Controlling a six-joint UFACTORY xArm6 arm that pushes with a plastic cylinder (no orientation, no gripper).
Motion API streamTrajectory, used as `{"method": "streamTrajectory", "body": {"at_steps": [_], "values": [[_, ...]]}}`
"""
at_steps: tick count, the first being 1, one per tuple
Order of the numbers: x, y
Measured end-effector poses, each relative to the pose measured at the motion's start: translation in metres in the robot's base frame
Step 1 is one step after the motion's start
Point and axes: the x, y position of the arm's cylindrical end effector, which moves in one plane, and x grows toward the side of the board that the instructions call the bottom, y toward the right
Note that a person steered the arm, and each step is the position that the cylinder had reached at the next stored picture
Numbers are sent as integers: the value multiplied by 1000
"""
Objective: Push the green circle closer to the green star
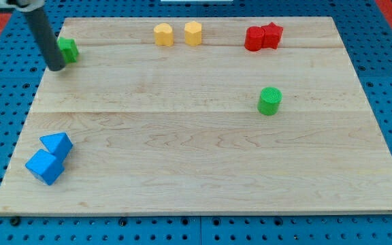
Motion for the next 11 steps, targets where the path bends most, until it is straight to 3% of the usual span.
{"method": "streamTrajectory", "body": {"at_steps": [1,2,3,6,7,8,9,10,11], "values": [[-49,14],[-78,78],[-38,93],[25,445],[77,399],[53,350],[71,450],[153,448],[78,341]]}}
